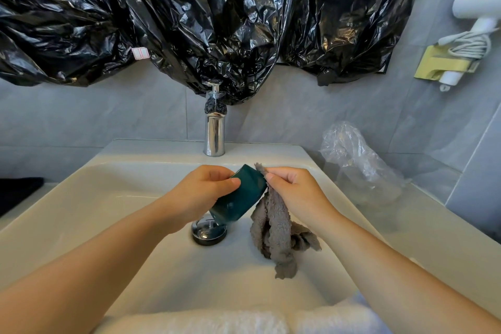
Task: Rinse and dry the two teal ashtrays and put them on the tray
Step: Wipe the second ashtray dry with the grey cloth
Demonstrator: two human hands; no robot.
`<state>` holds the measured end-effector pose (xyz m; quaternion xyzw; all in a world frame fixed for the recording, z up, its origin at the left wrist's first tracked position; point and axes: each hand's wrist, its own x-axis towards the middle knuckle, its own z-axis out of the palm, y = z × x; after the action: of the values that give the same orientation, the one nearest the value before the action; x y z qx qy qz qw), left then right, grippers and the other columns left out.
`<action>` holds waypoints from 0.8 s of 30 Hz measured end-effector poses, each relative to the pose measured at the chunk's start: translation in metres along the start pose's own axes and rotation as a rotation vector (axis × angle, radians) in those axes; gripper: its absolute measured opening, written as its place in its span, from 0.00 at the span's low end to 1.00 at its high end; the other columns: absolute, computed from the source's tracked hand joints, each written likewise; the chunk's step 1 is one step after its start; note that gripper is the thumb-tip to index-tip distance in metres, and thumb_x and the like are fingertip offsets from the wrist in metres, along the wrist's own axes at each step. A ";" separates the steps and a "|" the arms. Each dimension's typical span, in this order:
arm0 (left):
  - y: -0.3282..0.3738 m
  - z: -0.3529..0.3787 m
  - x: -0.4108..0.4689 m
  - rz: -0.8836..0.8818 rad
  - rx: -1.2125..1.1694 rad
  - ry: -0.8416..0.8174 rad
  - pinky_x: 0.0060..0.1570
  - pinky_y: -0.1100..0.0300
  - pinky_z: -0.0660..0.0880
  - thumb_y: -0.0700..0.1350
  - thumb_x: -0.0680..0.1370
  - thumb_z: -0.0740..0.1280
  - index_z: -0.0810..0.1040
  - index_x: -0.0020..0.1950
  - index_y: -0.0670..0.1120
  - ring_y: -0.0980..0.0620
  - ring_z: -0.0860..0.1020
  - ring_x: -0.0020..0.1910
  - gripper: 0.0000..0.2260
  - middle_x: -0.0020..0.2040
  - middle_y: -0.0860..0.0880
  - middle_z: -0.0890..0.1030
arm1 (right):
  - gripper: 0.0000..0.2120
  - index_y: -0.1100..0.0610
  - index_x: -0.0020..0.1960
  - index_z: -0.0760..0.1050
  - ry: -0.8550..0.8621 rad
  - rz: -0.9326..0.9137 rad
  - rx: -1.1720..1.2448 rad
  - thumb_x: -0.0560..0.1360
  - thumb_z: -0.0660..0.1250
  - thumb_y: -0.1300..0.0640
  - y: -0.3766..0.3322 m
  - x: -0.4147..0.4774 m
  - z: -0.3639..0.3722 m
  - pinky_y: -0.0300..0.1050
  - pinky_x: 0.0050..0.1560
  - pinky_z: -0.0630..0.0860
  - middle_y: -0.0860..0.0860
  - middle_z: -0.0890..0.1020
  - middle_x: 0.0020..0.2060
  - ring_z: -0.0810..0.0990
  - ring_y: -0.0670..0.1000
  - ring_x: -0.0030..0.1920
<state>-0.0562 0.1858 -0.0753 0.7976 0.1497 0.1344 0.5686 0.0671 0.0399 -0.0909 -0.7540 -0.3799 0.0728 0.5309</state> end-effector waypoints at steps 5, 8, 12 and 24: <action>0.002 -0.002 -0.003 0.012 0.060 -0.014 0.46 0.60 0.75 0.43 0.80 0.63 0.81 0.51 0.45 0.49 0.82 0.46 0.07 0.47 0.46 0.85 | 0.16 0.53 0.67 0.76 0.004 -0.215 -0.121 0.81 0.61 0.60 -0.012 -0.011 0.004 0.25 0.60 0.69 0.42 0.78 0.62 0.74 0.40 0.63; 0.004 -0.001 -0.004 0.051 0.111 -0.015 0.47 0.61 0.76 0.43 0.81 0.62 0.80 0.50 0.46 0.49 0.82 0.47 0.07 0.48 0.46 0.85 | 0.16 0.51 0.68 0.76 -0.017 -0.216 -0.144 0.81 0.61 0.58 -0.011 -0.006 0.002 0.30 0.63 0.70 0.42 0.79 0.63 0.74 0.40 0.64; 0.004 0.002 -0.007 0.115 0.201 -0.042 0.49 0.59 0.77 0.41 0.81 0.62 0.80 0.47 0.48 0.50 0.81 0.47 0.08 0.46 0.48 0.83 | 0.15 0.52 0.64 0.79 -0.007 -0.072 -0.061 0.82 0.58 0.59 -0.004 0.001 -0.003 0.48 0.65 0.75 0.46 0.83 0.57 0.78 0.44 0.60; 0.011 0.000 -0.012 0.192 0.184 -0.034 0.43 0.64 0.76 0.42 0.81 0.62 0.80 0.46 0.48 0.56 0.81 0.41 0.08 0.41 0.51 0.84 | 0.17 0.51 0.70 0.73 -0.069 -0.022 0.075 0.83 0.57 0.56 -0.002 0.004 -0.004 0.49 0.70 0.71 0.46 0.78 0.65 0.74 0.45 0.67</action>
<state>-0.0662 0.1779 -0.0653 0.8593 0.0750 0.1603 0.4799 0.0710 0.0400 -0.0866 -0.7262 -0.4034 0.1069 0.5463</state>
